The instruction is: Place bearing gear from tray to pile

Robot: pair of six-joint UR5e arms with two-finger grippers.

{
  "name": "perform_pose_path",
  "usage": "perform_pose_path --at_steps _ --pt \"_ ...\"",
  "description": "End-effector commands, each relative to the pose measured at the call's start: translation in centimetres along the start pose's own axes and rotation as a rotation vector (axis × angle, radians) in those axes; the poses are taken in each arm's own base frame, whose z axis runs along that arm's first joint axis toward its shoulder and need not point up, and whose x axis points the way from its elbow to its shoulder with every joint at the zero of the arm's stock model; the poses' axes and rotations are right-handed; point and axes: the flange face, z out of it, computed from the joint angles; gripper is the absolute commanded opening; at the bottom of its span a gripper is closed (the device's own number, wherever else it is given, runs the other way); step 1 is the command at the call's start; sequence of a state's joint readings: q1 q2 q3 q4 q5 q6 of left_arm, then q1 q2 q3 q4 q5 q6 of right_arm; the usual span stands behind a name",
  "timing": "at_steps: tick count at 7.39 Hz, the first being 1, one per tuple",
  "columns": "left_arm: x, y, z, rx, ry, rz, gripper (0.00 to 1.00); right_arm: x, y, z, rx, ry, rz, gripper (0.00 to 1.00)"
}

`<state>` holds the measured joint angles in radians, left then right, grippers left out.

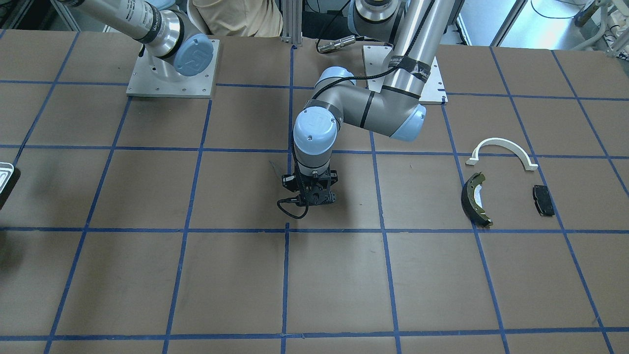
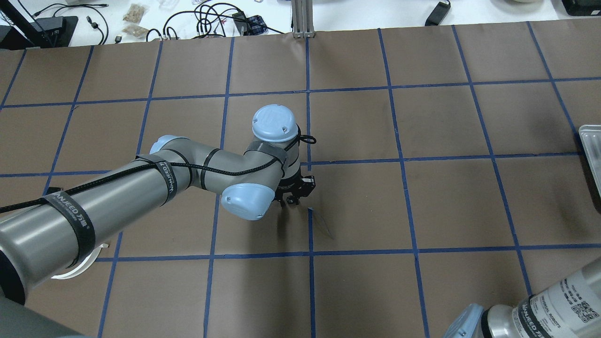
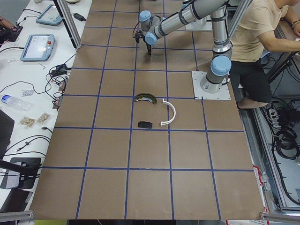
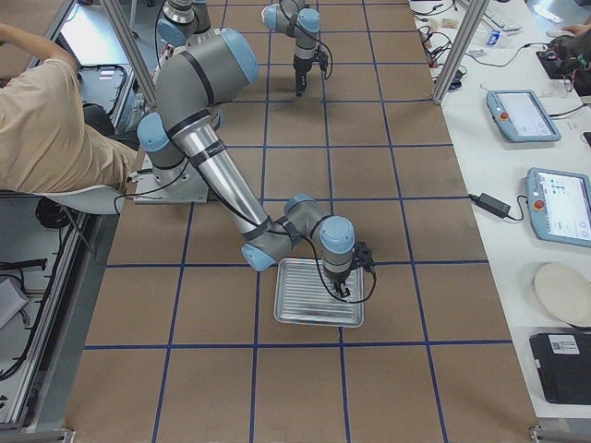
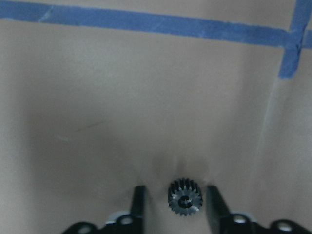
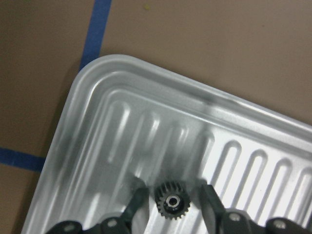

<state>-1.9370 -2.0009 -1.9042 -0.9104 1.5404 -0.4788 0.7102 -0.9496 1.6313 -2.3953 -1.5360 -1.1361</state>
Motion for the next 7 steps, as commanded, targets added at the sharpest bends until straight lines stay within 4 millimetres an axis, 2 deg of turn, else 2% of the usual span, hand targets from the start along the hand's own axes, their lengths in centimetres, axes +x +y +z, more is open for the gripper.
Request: perform_pose_path --at_steps 1,3,4,5,6,7 --pt "0.1 -0.1 -0.5 0.011 0.003 0.006 0.0 0.0 -0.2 -0.1 0.005 0.001 0.019 0.5" --pt "-0.4 -1.5 -4.0 0.072 0.025 0.074 0.0 -0.1 -0.4 -0.1 0.029 -0.009 0.031 0.48" --pt "-2.1 -2.6 -5.5 0.052 0.012 0.041 0.0 -0.1 -0.4 -0.1 0.025 -0.009 0.036 0.39" --pt "-5.9 -4.3 -6.4 0.043 -0.053 0.0 0.0 -0.1 -0.2 0.0 0.012 -0.006 0.038 0.18" --pt "-10.5 -6.7 -8.1 0.06 -0.058 -0.022 0.0 -0.1 -0.2 0.0 0.012 -0.006 0.038 0.12" --pt "-15.6 -8.6 -9.6 0.069 -0.05 -0.033 0.0 0.0 -0.3 -0.4 0.015 0.001 0.039 0.11"
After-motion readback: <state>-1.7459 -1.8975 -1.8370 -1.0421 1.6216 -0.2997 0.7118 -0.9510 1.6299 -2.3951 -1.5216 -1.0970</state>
